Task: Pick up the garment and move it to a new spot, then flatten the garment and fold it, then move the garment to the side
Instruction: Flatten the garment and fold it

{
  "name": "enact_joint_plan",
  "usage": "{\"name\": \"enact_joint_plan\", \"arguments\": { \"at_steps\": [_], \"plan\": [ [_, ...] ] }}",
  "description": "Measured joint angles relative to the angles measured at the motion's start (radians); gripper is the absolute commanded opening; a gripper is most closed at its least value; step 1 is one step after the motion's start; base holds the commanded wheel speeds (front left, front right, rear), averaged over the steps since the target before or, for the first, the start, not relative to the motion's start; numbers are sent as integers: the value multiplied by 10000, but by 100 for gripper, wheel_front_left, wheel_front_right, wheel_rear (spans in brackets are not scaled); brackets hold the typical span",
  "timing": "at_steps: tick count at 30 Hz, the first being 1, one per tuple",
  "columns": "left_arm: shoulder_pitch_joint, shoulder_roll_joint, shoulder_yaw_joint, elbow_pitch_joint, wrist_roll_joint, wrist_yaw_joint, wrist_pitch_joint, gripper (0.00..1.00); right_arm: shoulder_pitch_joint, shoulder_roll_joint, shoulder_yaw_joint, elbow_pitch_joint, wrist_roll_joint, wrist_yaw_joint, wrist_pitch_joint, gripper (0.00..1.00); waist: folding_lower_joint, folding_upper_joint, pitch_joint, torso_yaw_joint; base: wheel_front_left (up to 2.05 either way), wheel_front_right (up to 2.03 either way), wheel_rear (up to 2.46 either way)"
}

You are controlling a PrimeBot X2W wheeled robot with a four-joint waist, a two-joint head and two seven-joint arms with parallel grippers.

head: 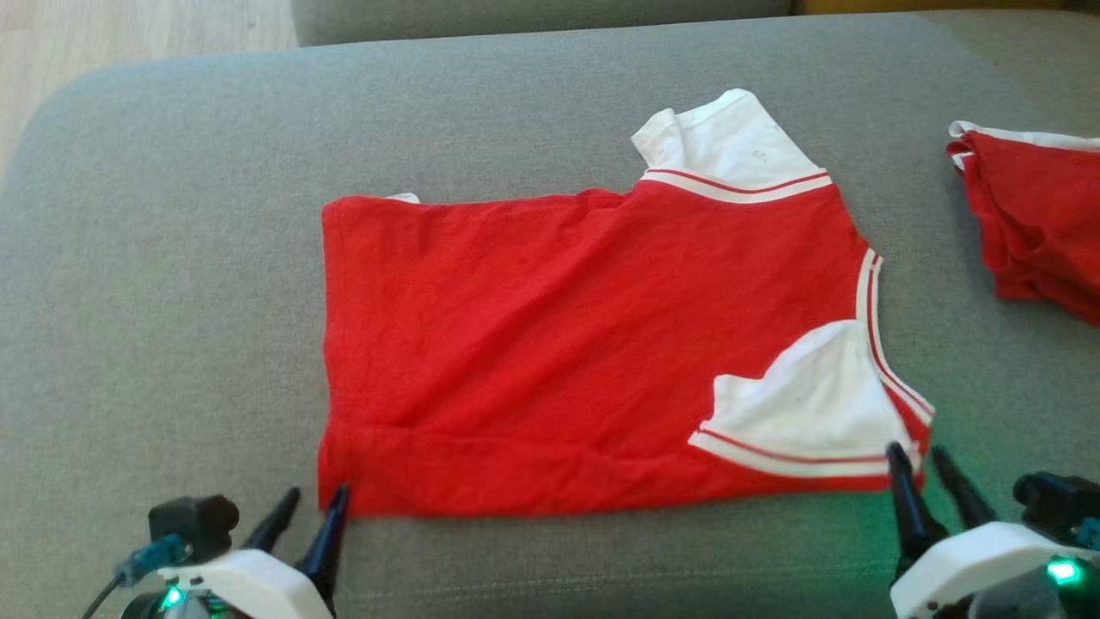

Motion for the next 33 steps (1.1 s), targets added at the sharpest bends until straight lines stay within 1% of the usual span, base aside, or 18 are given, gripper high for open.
{"name": "enact_joint_plan", "arguments": {
  "at_steps": [3,8,11,15,23,29,30,33],
  "plan": [
    [-20,-178,25,119,6,123,-360,100,-88,0,132,-180,-117,0,-414,100,0,0,-60,-65,0,0,0],
    [-250,-497,17,115,397,403,-1521,100,-423,-13,349,-642,-573,0,-1187,100,0,0,-286,-140,0,0,0],
    [-502,-552,6,-35,886,654,-2251,100,-650,-79,562,-1022,-859,0,-1709,100,0,0,-427,-165,0,0,0],
    [-850,-585,-19,-150,1227,790,-2838,100,-851,-186,731,-1340,-1129,0,-1883,100,0,0,-621,-188,0,0,0],
    [-933,-581,-272,-113,1450,836,-2903,100,-846,-236,811,-1430,-1262,0,-1866,100,0,0,-735,-164,0,0,0],
    [-1325,-579,-301,12,1452,894,-2824,100,-849,-234,807,-1505,-1256,0,-1758,100,0,0,-500,-126,0,0,0],
    [-1526,-579,-299,81,1450,876,-2790,100,-852,-232,803,-1551,-1256,0,-1758,100,0,0,-422,-116,0,0,0],
    [-2520,-606,-299,477,1279,619,-2704,100,-949,-228,790,-1709,-1229,0,-1714,100,0,0,-94,-84,0,0,0]
  ]
}}
